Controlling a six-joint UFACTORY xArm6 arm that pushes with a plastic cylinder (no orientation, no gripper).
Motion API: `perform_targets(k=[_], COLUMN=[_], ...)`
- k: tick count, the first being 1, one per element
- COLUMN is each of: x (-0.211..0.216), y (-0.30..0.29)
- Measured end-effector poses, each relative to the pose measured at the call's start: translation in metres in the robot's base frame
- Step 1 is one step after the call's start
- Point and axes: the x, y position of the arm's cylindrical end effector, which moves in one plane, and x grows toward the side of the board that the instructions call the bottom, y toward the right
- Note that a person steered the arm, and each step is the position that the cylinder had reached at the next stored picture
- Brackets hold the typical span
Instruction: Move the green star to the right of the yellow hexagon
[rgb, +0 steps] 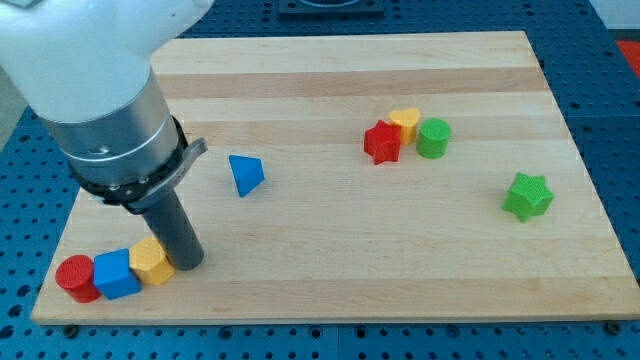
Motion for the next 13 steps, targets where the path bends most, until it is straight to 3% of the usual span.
perform_targets(k=[1, 4, 6, 7, 8, 10, 13], x=[0.0, 0.014, -0.005, -0.035, -0.057, -0.055, -0.055], y=[0.027, 0.293, 0.463, 0.483, 0.438, 0.31, 0.289])
